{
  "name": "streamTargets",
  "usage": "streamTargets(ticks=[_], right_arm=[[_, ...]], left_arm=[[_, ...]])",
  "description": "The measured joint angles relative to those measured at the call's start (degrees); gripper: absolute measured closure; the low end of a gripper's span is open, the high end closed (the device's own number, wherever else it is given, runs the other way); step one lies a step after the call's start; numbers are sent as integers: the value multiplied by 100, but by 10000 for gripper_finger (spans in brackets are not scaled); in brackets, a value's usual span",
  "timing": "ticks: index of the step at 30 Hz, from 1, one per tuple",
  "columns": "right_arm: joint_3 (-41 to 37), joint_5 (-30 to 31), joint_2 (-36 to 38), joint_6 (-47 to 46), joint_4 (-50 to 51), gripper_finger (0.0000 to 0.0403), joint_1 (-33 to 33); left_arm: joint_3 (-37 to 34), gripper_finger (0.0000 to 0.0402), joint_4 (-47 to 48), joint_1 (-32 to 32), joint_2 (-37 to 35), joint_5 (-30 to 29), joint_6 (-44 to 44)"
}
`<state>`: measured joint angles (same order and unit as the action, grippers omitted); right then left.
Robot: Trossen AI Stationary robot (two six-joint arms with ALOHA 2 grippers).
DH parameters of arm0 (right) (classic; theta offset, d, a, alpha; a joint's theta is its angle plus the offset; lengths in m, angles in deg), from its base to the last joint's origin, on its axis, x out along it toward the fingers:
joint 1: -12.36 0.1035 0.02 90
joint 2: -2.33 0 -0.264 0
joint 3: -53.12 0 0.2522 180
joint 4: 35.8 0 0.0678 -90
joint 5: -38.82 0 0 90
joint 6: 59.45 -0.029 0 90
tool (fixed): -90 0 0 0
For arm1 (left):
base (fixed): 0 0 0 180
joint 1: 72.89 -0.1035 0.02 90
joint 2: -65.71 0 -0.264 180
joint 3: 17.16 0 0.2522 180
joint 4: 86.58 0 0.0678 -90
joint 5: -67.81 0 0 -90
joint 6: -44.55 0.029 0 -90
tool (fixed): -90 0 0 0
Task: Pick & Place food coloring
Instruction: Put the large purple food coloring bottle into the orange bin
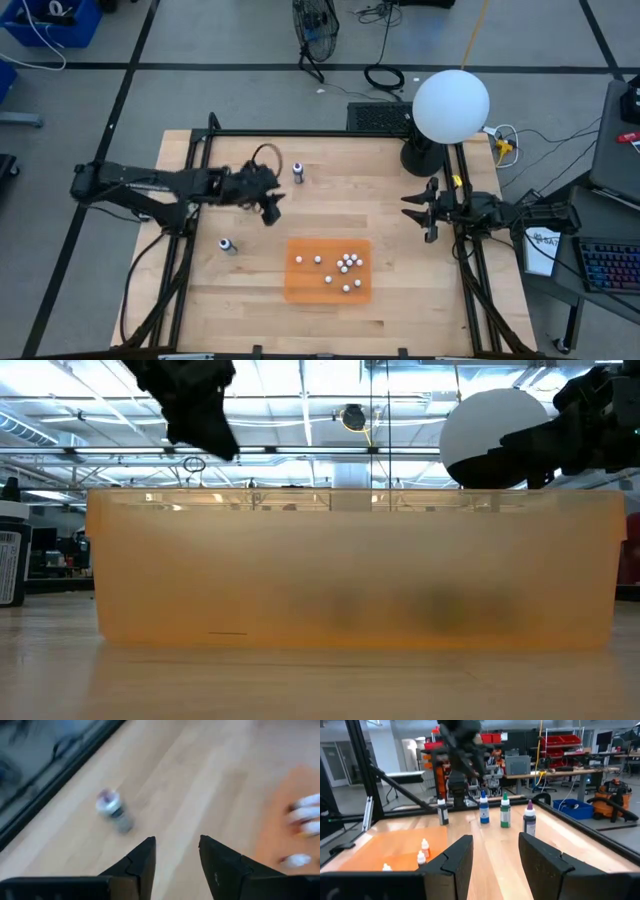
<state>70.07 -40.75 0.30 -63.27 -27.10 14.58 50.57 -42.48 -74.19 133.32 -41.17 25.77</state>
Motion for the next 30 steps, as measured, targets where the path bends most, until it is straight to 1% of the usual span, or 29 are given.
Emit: streamTargets(ticks=[2, 5, 9, 12, 15, 18, 21, 24, 30], right_arm=[[-4, 1, 1, 0, -44, 254, 0], [-4, 1, -24, 0, -25, 253, 0], [-7, 0, -24, 0, -31, 256, 0], [-7, -1, -26, 0, -33, 258, 0], [-8, -1, -26, 0, -34, 257, 0], [-9, -1, -26, 0, -33, 255, 0], [-9, -1, -26, 0, -34, 255, 0], [-9, -1, -26, 0, -33, 256, 0], [-9, -1, -26, 0, -35, 253, 0]], left_arm=[[427, 232, 595, -445, 256, 293, -110], [919, 195, 1098, -1184, 710, 983, -165], [1606, 142, 1290, -1986, 1493, 1920, -240], [2225, 114, 1574, -2376, 2186, 2306, -116], [2961, 99, 2151, -2589, 2916, 2369, 178], [3718, 95, 2696, -2696, 3564, 2347, 381], [4214, 96, 3114, -2700, 4082, 2344, 469], [4394, 102, 3314, -2624, 4409, 2344, 621], [4364, 116, 3345, -2484, 4852, 2143, 851]])
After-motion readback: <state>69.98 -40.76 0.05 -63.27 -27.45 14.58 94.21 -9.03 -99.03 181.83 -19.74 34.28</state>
